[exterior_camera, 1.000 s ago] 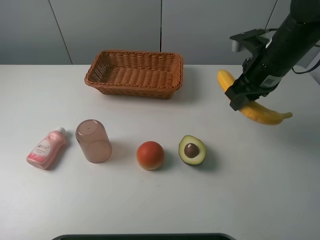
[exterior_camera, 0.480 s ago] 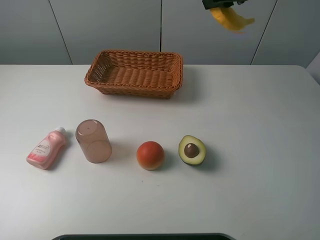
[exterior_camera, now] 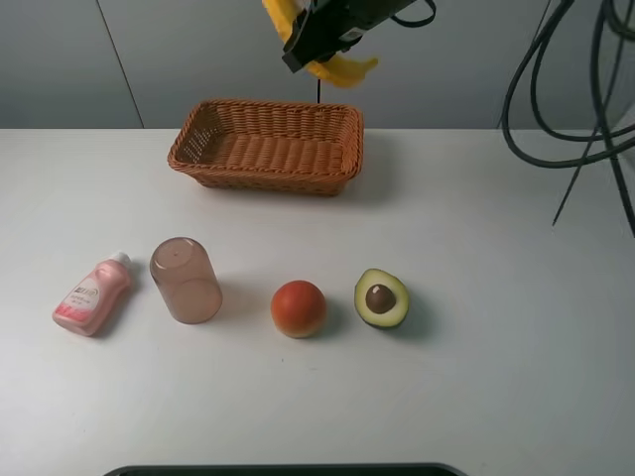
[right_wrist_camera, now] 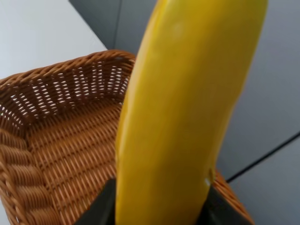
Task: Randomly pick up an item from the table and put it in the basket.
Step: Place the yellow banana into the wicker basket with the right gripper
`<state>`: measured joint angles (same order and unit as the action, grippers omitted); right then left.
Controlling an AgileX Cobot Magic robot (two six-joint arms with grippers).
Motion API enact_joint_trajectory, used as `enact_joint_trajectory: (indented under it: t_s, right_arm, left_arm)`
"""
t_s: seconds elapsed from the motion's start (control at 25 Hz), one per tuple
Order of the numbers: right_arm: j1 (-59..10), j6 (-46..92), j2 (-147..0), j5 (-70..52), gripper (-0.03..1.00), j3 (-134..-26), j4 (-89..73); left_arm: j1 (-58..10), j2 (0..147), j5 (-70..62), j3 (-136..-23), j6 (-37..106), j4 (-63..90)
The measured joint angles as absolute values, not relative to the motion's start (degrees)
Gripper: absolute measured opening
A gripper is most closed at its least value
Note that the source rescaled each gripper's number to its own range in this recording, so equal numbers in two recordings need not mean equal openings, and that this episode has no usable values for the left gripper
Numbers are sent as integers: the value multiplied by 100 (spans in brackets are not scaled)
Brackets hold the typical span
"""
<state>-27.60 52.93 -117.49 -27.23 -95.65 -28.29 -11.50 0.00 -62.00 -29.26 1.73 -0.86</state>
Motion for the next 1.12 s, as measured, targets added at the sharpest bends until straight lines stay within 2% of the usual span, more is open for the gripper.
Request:
enact_joint_trajectory:
  t_s: [0.28,0.52,1.04,1.08,1.12]
  right_arm:
    - [-2924,5302,-12942,-2715,3,-10380,-3129]
    - [-3012,5339,-13561,-2743,3,-10526,-3248]
    - [-3016,5352,-13659,-2776,3,-10534,-3272]
    - [-3016,5352,-13659,-2776,5,-10534,-3272]
    - [-3016,5363,-13659,-2776,14,-10534,-3272]
  left_arm:
    - [-1150,0,-6200,-2926,173,-86]
    - [-1150,0,-6200,-2926,173,-86]
    - [-1150,0,-6200,-2926,173,-86]
    - [-1150,0,-6200,-2926,173,-86]
    - [-1150,0,-6200,-2926,173,-86]
